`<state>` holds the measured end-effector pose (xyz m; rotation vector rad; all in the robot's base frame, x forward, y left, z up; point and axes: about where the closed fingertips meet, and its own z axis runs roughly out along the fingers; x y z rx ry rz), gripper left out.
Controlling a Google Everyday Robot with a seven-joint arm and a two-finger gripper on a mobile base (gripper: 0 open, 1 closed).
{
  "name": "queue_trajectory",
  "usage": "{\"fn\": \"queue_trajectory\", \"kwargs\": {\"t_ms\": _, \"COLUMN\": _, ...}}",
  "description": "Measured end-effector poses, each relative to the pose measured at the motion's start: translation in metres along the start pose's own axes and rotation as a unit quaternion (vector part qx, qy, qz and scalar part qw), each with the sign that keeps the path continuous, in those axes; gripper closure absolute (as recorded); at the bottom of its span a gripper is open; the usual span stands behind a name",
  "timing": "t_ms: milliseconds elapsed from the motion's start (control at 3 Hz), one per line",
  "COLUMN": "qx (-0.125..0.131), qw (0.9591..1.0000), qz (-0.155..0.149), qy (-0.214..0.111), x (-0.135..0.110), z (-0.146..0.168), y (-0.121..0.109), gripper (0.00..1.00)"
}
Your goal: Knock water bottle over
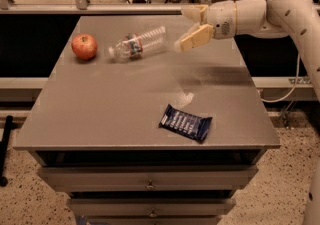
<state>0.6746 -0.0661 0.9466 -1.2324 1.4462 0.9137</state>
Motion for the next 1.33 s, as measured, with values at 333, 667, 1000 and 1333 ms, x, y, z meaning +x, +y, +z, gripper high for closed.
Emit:
{"fn": "queue_trajectory", "kwargs": {"t_ms": 333, "qx": 0.001, "qw": 1.0000, "qz": 0.001, "qy": 0.004, "x": 0.004, "z": -0.007, "y": 0.008, "gripper": 0.00}}
{"fn": "queue_trajectory", "kwargs": {"t_ms": 667, "qx": 0.004, "qw": 0.9999, "qz": 0.001, "qy": 0.009, "x": 0.008, "z": -0.008, "y": 0.008, "gripper": 0.00}}
{"fn": "queue_trajectory", "kwargs": {"t_ms": 1000, "qx": 0.015, "qw": 0.9997, "qz": -0.001, "qy": 0.017, "x": 0.011, "z": -0.013, "y": 0.002, "gripper": 0.00}}
{"fn": "queue_trajectory", "kwargs": {"t_ms": 1333, "qx": 0.049, "qw": 0.9980, "qz": -0.007, "qy": 0.040, "x": 0.015, "z": -0.036, "y": -0.014, "gripper": 0.00}}
